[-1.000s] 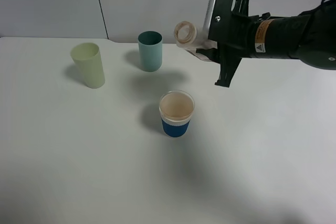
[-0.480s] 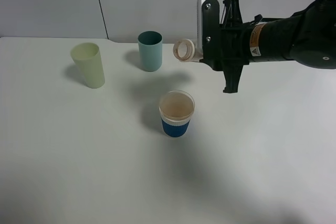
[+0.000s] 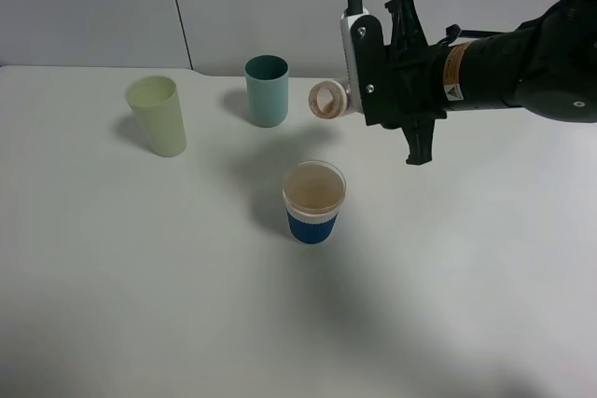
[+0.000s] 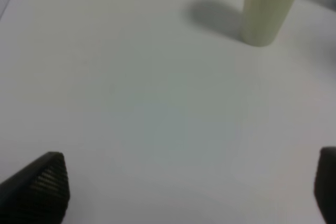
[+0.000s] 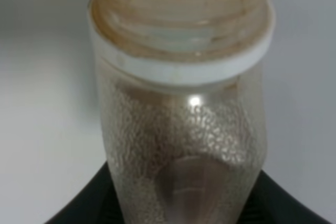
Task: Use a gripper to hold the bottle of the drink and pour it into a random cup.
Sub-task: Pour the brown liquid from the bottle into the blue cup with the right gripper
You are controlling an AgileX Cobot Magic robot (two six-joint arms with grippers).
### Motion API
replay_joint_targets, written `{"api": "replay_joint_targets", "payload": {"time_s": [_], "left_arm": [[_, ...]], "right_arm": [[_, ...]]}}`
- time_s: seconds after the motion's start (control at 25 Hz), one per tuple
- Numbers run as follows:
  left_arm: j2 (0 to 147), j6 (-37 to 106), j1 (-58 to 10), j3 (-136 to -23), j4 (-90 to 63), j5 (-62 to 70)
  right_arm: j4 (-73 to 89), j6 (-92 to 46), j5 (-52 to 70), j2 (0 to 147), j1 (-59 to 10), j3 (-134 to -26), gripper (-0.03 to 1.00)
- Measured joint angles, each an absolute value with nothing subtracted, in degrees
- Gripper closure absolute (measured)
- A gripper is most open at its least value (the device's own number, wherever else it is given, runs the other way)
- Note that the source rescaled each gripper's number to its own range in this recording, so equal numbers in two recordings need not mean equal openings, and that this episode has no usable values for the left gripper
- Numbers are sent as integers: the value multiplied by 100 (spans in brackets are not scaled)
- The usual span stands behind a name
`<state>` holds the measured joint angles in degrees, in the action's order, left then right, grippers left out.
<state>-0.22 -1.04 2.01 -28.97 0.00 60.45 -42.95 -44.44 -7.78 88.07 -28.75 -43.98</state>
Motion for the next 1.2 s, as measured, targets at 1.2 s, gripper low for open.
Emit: {"api": "replay_joint_targets", "payload": {"time_s": [1.2], "left_arm": [[-22, -104, 201, -2897, 0, 6045]], "right_arm": [[-4295, -5782, -484, 8807, -3084, -4398, 96]]}}
